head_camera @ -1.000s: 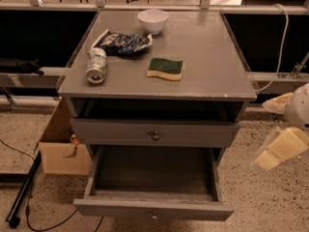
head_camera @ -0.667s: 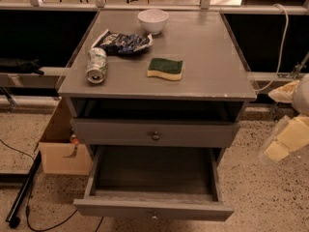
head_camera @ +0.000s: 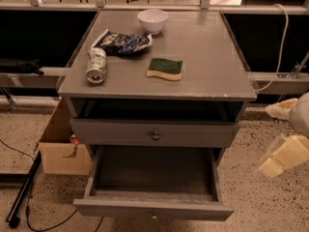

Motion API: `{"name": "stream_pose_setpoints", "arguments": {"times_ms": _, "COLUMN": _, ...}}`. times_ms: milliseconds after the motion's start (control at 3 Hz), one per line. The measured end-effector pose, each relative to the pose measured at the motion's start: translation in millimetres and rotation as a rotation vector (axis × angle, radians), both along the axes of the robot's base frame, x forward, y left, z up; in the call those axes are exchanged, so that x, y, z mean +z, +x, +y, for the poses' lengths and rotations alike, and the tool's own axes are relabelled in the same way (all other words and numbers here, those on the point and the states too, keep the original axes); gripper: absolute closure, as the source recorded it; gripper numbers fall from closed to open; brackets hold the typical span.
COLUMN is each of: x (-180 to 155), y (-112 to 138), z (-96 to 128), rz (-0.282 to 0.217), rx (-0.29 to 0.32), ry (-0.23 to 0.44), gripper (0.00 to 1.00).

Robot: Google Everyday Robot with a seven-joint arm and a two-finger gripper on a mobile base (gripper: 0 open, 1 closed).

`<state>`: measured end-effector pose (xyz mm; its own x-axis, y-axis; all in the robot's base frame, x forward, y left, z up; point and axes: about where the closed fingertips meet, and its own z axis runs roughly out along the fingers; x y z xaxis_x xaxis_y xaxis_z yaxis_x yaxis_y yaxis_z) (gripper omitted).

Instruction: Close middle drawer

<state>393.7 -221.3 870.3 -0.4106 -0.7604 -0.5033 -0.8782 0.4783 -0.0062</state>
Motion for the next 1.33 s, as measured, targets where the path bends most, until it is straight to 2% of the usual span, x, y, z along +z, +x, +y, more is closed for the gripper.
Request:
{"name": "stream_pose_setpoints", "arguments": {"times_ms": 333, "x": -44, "y": -25, "z": 11, "rz": 0.054, "rx": -0.023, "ry": 0.07, "gripper": 0.0}}
{"name": "stream_pose_setpoints", "arguments": {"times_ms": 1000, "x": -131, "y": -77, "z": 40, "rz": 0.163, "rx": -0.011, "ry": 0.12, "gripper": 0.0}}
{"name": "stream_pose_setpoints", "arguments": {"times_ms": 1333, "x": -131, "y": -77, "z": 40, "rz": 0.164, "rx": -0.011, "ry": 0.12, "gripper": 0.0}}
